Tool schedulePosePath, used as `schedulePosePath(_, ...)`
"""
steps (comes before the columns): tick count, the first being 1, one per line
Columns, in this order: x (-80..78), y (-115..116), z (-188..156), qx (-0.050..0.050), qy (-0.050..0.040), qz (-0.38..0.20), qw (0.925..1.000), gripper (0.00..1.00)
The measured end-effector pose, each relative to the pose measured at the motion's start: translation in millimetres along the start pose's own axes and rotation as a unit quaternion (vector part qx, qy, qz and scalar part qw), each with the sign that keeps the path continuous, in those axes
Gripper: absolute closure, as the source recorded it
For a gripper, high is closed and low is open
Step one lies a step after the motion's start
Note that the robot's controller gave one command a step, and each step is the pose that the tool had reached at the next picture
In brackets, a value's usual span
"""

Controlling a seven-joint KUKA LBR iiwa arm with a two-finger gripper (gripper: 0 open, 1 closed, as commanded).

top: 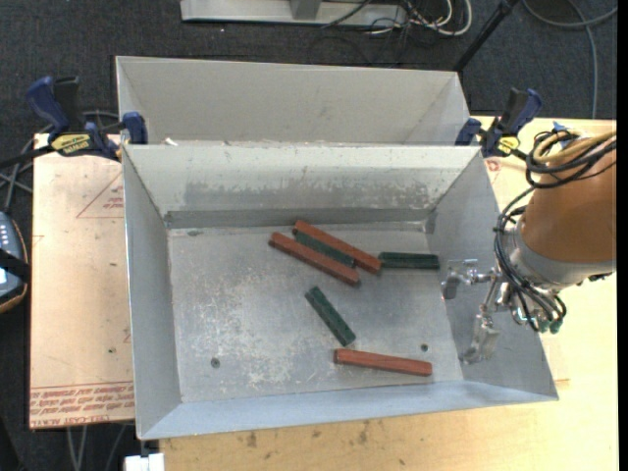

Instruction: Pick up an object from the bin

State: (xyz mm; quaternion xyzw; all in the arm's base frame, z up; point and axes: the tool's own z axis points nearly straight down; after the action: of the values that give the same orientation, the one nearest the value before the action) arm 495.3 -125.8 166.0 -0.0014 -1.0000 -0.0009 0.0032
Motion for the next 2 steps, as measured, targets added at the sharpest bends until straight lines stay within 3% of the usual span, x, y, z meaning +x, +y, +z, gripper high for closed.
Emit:
schedulePosePath(1, -1.9, 0.5, -3.6, 0.001, -0.0036, -0.001, 1.0000, 0.00)
schedulePosePath(2, -4.5, 52.3, 66.3, 0.001, -0.0063, 0.032, 0.9995, 0.00)
